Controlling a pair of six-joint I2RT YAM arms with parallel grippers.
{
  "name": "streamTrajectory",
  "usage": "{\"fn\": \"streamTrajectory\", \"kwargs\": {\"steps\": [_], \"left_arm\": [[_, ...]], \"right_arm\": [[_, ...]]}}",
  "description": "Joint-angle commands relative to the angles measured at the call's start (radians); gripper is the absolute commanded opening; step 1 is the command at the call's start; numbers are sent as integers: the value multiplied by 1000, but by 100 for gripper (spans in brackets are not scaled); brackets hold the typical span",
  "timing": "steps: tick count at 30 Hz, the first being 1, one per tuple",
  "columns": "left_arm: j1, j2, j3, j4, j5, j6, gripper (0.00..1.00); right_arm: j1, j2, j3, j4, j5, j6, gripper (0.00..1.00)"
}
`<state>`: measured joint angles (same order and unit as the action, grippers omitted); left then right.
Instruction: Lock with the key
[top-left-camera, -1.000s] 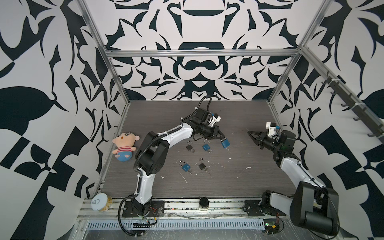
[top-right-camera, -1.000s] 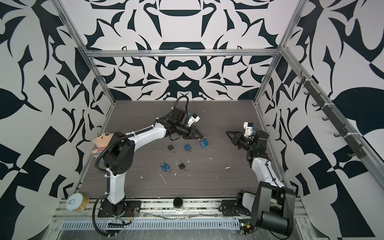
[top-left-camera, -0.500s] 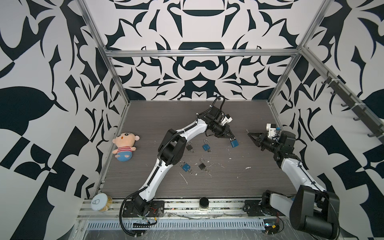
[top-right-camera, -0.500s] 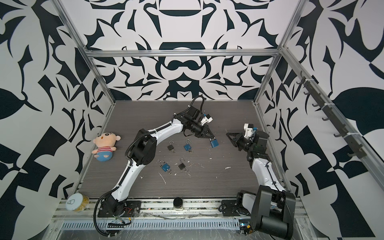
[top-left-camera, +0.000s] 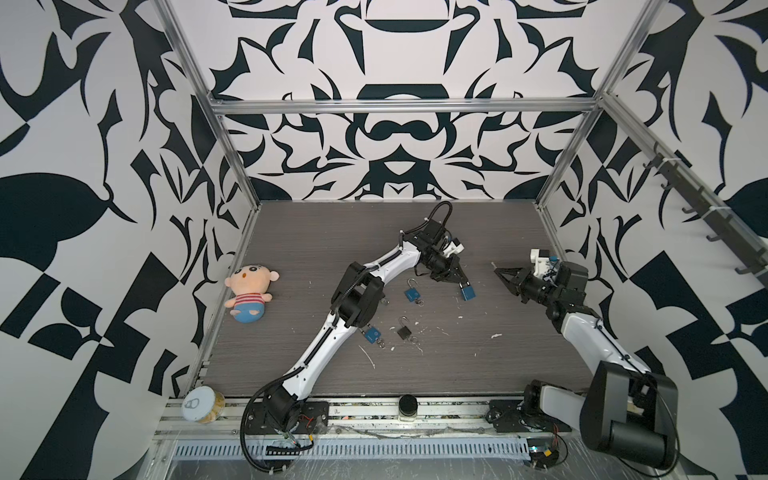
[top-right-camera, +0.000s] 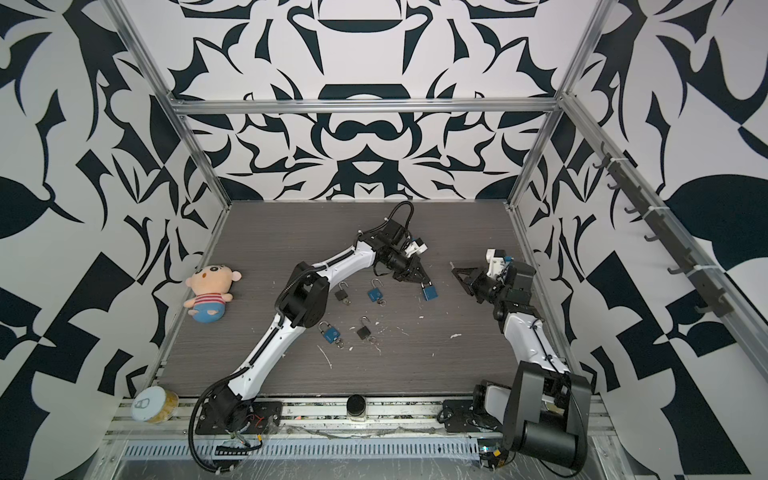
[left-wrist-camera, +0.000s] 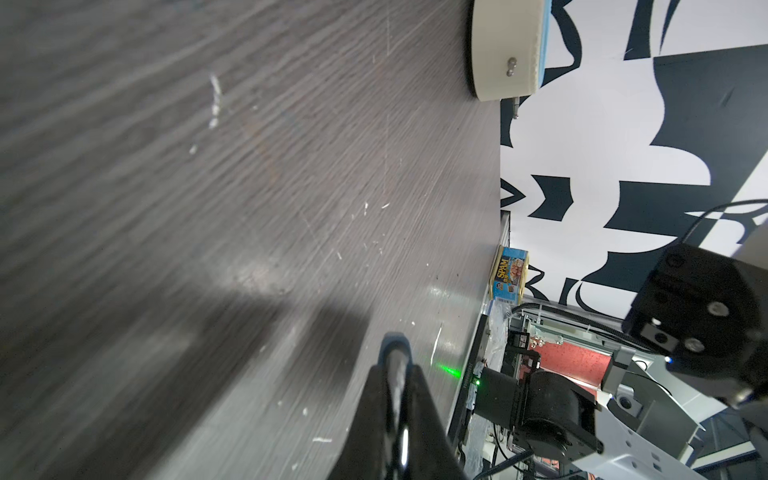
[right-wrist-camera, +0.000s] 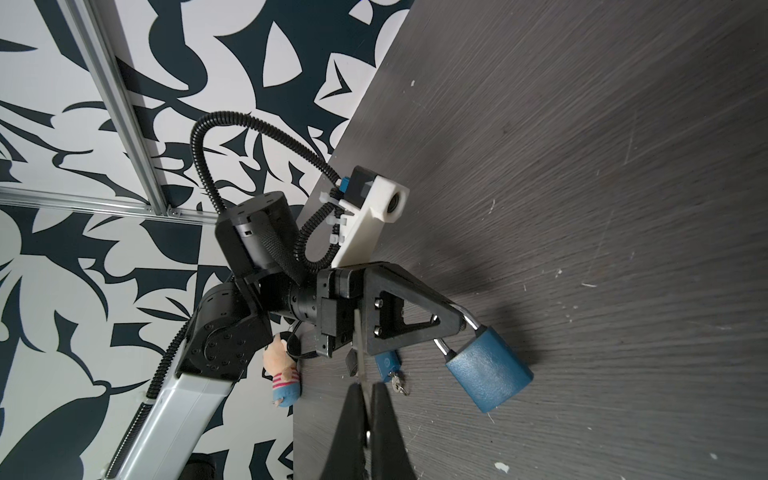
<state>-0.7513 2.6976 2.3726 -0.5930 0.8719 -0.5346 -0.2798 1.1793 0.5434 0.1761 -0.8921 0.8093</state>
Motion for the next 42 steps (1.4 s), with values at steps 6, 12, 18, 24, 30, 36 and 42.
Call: {"fn": "streamTrajectory", "kwargs": {"steps": [6, 12, 18, 24, 30, 36, 42], "left_arm": [[0, 14, 31, -53, 42, 14, 0], [1, 18, 26, -60, 22, 23, 17], [13, 1, -1, -29, -48, 4, 30], [55, -94, -154, 123, -130, -65, 42], [92, -207, -278, 199, -158, -55, 43], [107, -404, -481, 329, -194, -34, 43], [124, -625, -728, 535, -209, -77, 43]], "right_arm": [[11, 17, 40, -2, 19, -32, 0], [38, 26, 36, -23, 43, -48, 0], [82, 19, 43, -58, 86, -67, 0], [126, 17, 61, -133, 159, -120, 0], [162, 35, 79, -207, 234, -197, 0], [188, 88, 94, -231, 285, -248, 0], [211, 182, 133, -241, 314, -296, 0]]}}
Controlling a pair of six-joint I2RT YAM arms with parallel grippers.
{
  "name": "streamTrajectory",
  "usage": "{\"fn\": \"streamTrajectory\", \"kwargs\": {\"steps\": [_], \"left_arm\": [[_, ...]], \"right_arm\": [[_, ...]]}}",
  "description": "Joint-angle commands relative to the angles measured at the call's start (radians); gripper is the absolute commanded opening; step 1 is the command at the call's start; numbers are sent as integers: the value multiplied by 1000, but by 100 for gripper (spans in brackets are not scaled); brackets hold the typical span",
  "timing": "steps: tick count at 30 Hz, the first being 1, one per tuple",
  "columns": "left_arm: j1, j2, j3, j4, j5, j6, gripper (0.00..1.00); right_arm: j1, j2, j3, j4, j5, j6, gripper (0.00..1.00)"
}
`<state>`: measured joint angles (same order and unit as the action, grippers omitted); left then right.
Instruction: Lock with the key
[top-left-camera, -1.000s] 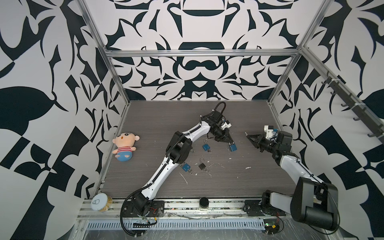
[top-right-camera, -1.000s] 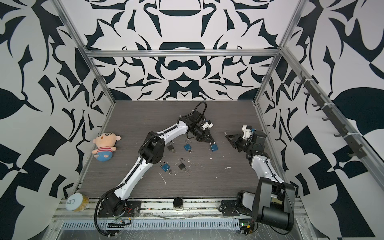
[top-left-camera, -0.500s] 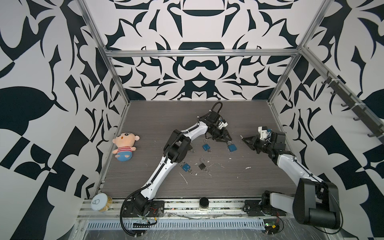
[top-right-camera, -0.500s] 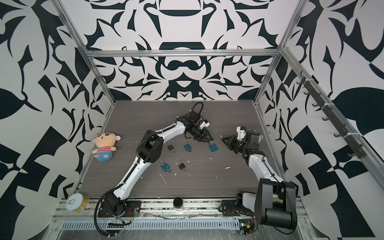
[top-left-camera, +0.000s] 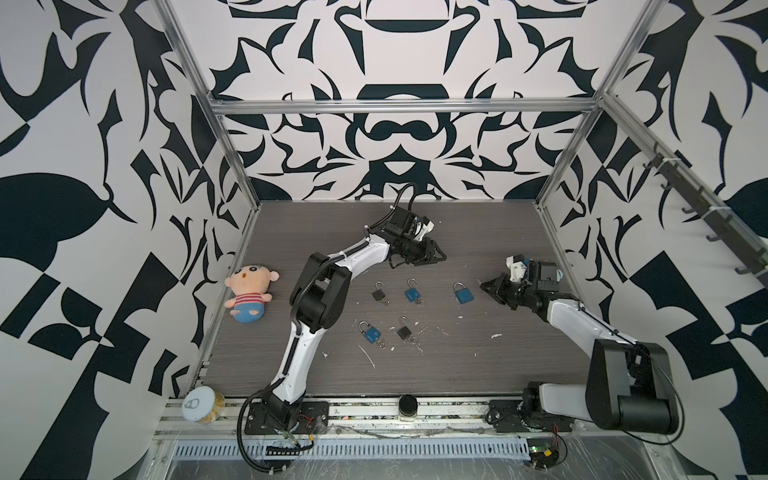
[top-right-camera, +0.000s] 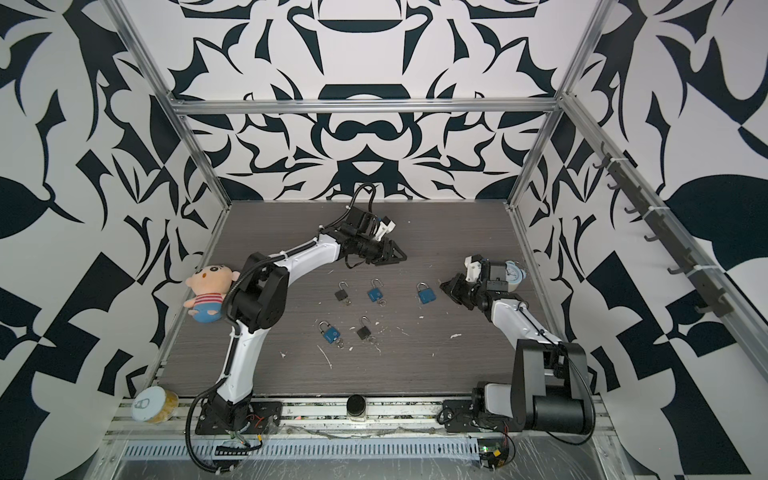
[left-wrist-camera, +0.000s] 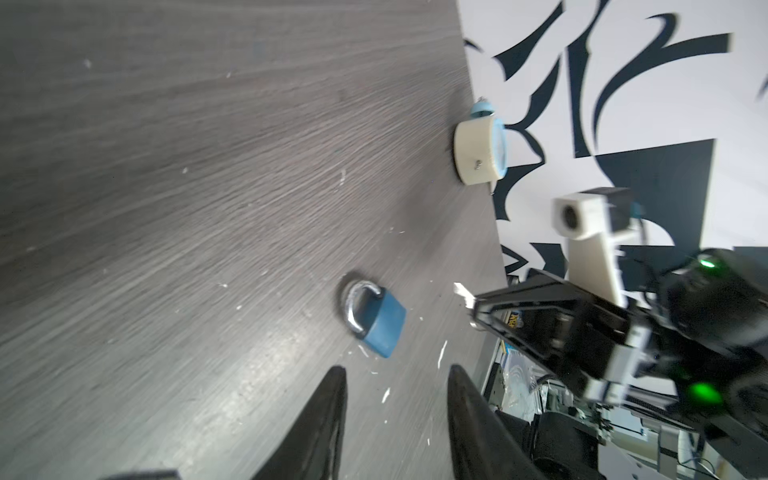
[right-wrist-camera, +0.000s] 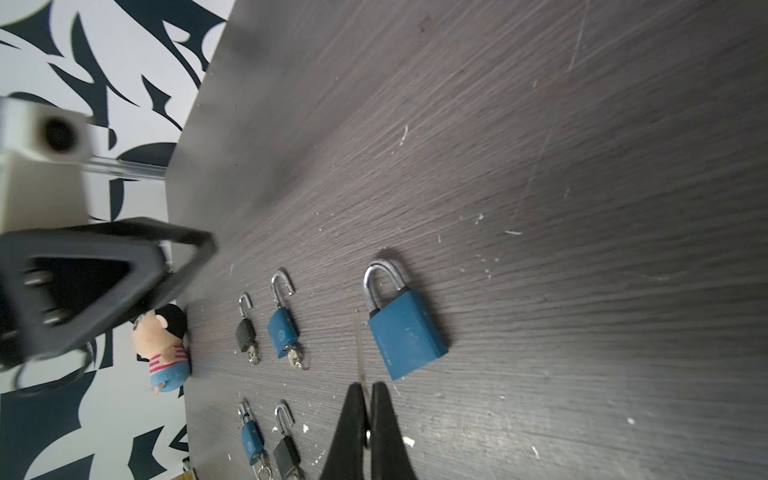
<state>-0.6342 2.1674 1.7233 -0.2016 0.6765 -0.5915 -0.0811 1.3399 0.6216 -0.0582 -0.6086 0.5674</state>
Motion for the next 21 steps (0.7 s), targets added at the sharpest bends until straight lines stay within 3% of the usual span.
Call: {"fn": "streamTrajectory", "kwargs": {"steps": [1, 10, 21], "left_arm": [[10, -119, -113, 168, -17, -31, 43], [41, -309, -386, 329, -25, -93, 42], [51, -360, -458, 335, -56, -80, 41]], "right_arm": [[15, 38, 63, -10, 37, -63, 0], [32, 161, 141, -32, 58, -114, 0], [75, 232, 156, -36, 79, -124, 6]]}}
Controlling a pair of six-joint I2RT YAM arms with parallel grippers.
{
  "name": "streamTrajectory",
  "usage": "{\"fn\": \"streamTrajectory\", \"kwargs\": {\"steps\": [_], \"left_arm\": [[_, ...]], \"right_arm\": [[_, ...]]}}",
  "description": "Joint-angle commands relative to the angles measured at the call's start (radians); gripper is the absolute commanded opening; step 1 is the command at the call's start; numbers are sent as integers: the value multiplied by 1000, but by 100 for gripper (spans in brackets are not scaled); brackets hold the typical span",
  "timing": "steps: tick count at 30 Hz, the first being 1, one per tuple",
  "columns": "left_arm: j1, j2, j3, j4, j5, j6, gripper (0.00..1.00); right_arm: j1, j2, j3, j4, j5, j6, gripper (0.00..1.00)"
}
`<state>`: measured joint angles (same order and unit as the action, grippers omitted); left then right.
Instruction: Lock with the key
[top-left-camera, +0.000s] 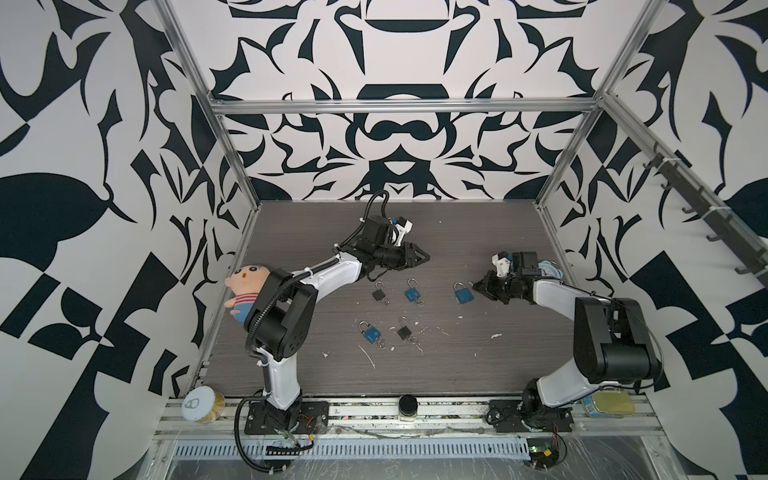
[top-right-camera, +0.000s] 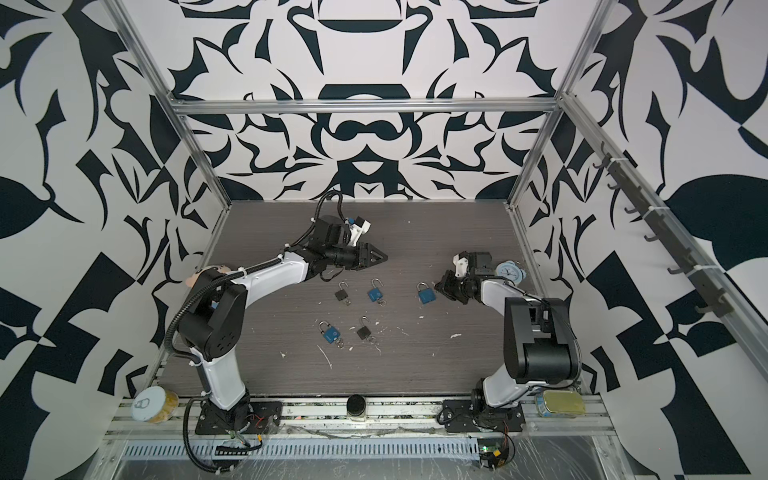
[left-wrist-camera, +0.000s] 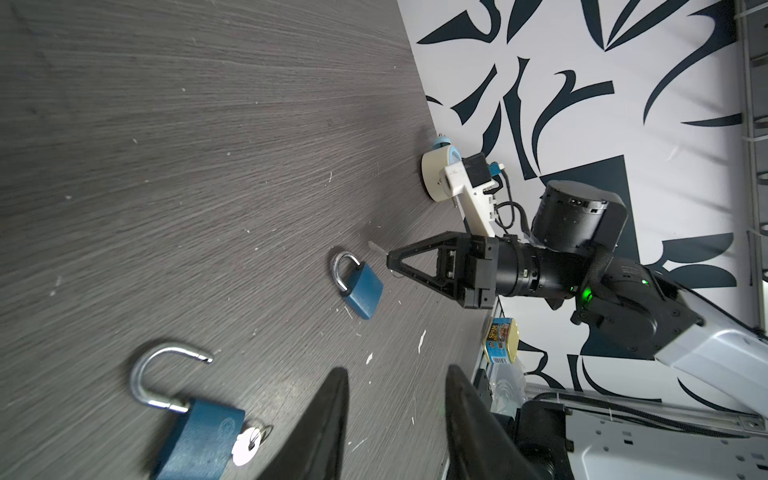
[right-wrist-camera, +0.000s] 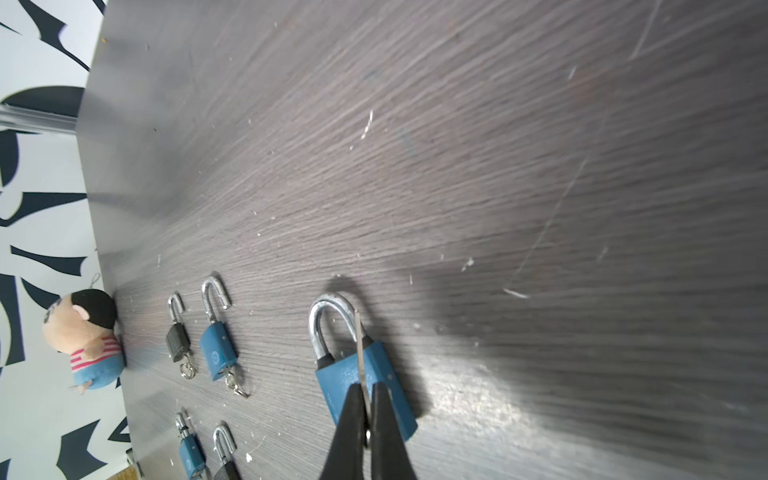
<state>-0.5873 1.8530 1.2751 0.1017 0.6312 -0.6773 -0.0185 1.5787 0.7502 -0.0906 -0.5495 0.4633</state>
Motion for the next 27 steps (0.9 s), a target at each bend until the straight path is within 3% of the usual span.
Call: {"fn": "streamTrajectory", "kwargs": {"steps": [1, 12, 27], "left_arm": [[3, -44, -12, 32, -9, 7, 41], [5, -45, -20, 29, -10, 8, 41], [5, -34, -16, 31, -9, 4, 41]], "right_arm": [[14, -3, 26, -3, 23, -20, 6], [20, 27, 28, -5, 46, -26, 11], [21, 13, 20, -30, 63, -26, 26]]}}
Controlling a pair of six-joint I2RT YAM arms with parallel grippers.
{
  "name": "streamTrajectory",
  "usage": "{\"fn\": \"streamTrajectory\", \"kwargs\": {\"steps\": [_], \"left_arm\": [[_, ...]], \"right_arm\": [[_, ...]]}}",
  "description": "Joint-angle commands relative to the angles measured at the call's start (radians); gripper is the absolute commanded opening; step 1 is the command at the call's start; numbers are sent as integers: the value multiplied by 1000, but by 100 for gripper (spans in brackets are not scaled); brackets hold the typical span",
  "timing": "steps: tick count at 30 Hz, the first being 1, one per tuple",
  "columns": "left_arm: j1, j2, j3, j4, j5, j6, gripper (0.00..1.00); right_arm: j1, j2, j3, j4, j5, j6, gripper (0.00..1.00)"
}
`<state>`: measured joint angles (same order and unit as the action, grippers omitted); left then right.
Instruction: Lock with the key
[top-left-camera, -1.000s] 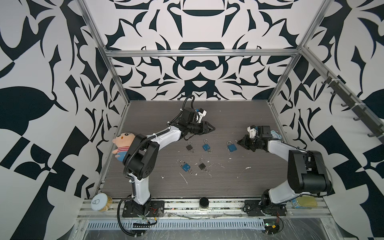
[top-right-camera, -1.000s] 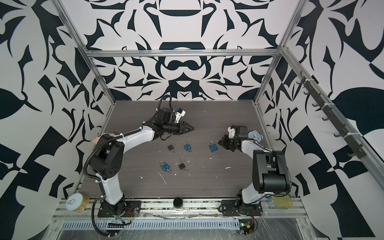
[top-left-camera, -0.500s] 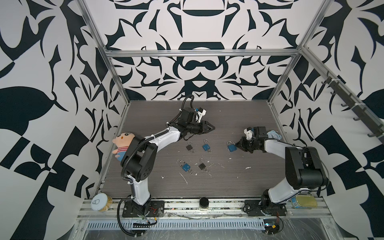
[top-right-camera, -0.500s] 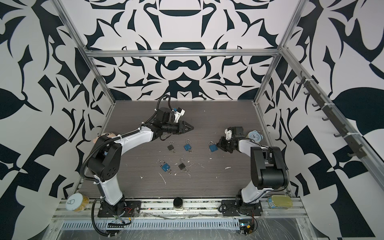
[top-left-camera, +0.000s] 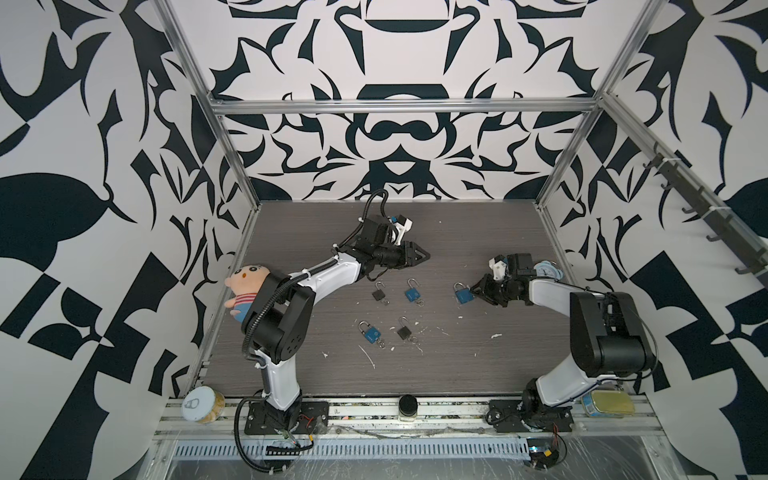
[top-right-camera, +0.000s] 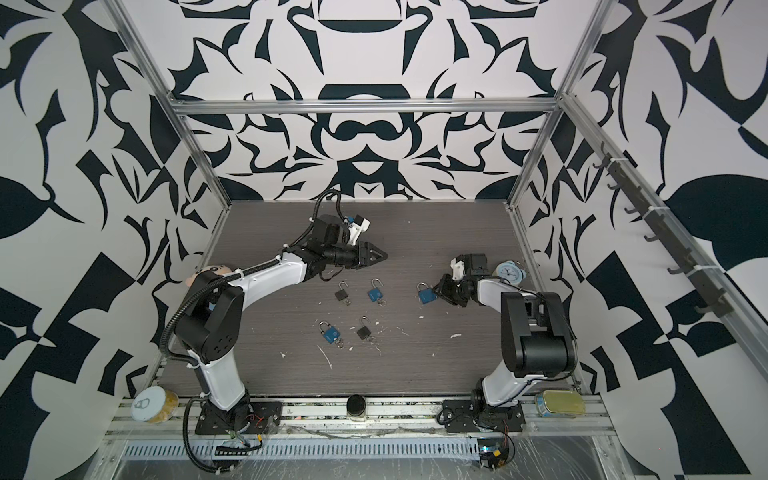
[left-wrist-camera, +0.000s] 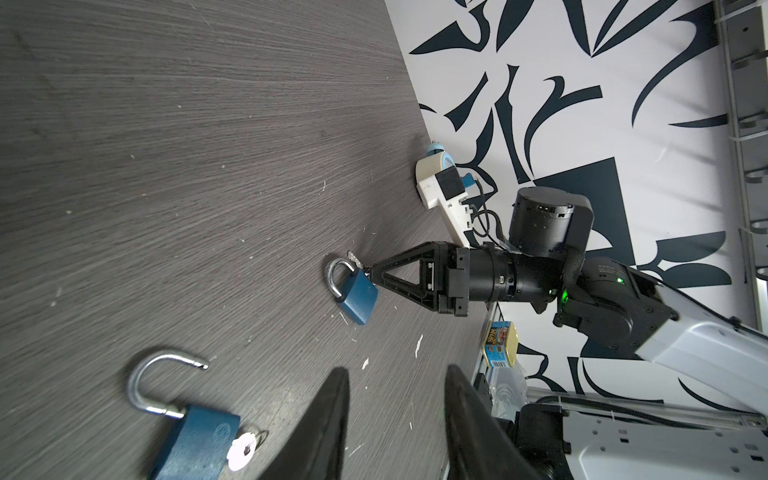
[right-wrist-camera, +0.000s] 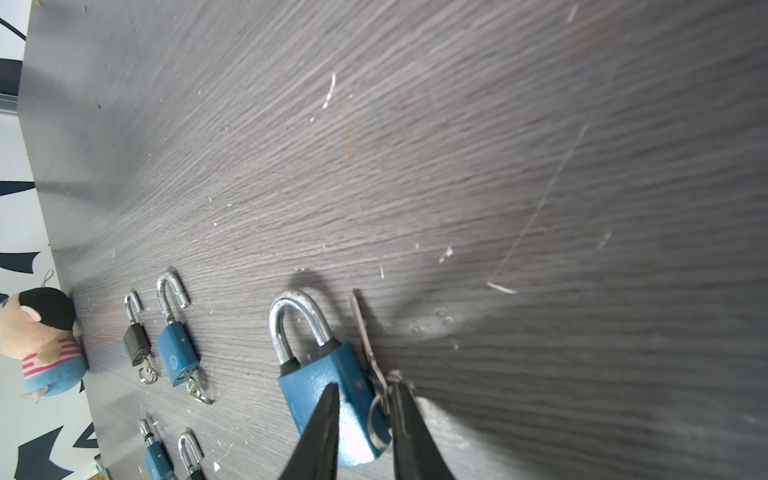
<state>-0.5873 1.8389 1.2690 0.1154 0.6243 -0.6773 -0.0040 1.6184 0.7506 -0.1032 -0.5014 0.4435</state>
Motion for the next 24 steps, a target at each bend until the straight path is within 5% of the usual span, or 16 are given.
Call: {"fn": "streamTrajectory", "kwargs": {"steps": [1, 13, 24], "left_arm": [[4, -23, -9, 18, -1, 4, 41], [19, -92, -85, 39, -44, 6, 41], [30, -318, -363, 42, -212, 15, 41]], "right_arm": [[6, -34, 21, -23, 17, -6, 26], [62, -188, 20, -141, 106, -20, 27], [366, -295, 87, -228, 328, -55, 27]]}}
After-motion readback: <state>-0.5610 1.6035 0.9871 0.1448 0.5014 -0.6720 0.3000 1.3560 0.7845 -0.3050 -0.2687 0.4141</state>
